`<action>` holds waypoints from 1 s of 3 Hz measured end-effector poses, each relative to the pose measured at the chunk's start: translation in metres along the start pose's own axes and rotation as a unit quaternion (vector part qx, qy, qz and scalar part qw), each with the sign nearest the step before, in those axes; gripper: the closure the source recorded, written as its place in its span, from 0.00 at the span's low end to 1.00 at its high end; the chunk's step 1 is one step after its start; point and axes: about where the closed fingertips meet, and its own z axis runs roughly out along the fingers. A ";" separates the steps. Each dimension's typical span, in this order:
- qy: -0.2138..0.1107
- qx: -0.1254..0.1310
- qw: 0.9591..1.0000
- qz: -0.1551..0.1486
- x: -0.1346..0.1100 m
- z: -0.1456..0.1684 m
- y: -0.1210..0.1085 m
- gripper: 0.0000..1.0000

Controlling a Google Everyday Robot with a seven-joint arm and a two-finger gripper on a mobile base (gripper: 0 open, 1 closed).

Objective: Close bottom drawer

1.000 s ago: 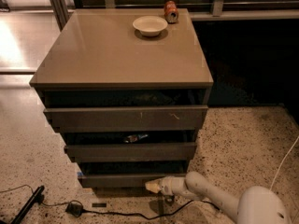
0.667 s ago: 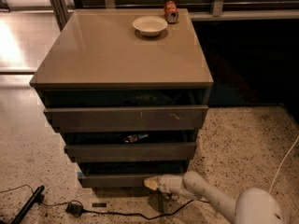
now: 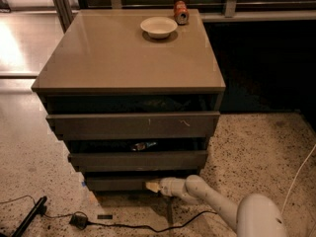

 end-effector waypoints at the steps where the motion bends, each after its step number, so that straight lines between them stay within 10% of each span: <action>1: 0.000 0.000 1.000 0.000 0.000 0.000 0.000 1.00; 3: 0.025 0.033 0.999 0.034 0.051 -0.067 0.001 1.00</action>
Offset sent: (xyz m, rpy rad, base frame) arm -0.0551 -0.0581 -0.0100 -0.0789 0.0804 -0.0120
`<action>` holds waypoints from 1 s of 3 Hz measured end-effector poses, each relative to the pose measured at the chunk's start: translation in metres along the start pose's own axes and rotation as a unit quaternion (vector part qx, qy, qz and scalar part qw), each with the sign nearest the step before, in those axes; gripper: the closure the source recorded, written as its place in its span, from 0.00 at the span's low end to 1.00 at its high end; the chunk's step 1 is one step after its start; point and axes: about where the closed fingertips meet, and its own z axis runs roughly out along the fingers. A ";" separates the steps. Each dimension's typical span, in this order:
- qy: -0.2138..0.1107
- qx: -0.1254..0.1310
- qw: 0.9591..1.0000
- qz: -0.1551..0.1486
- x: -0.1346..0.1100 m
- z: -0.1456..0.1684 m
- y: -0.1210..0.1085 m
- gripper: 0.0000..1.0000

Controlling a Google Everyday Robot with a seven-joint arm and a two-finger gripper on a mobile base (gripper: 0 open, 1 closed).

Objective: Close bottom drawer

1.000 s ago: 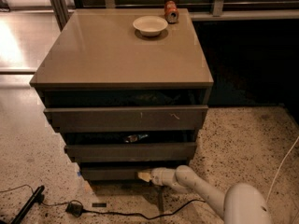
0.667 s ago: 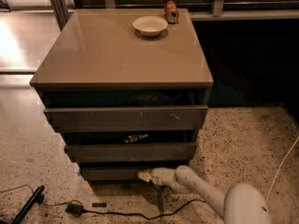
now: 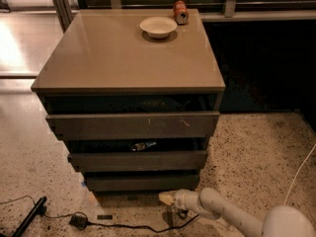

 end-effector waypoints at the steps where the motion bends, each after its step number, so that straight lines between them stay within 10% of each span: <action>1: -0.005 0.018 1.000 0.019 0.026 -0.038 0.000 1.00; 3: -0.007 0.020 0.999 0.026 0.034 -0.046 0.001 0.55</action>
Offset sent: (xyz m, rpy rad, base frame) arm -0.0347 -0.0335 0.0004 -0.0063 0.0233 -0.0505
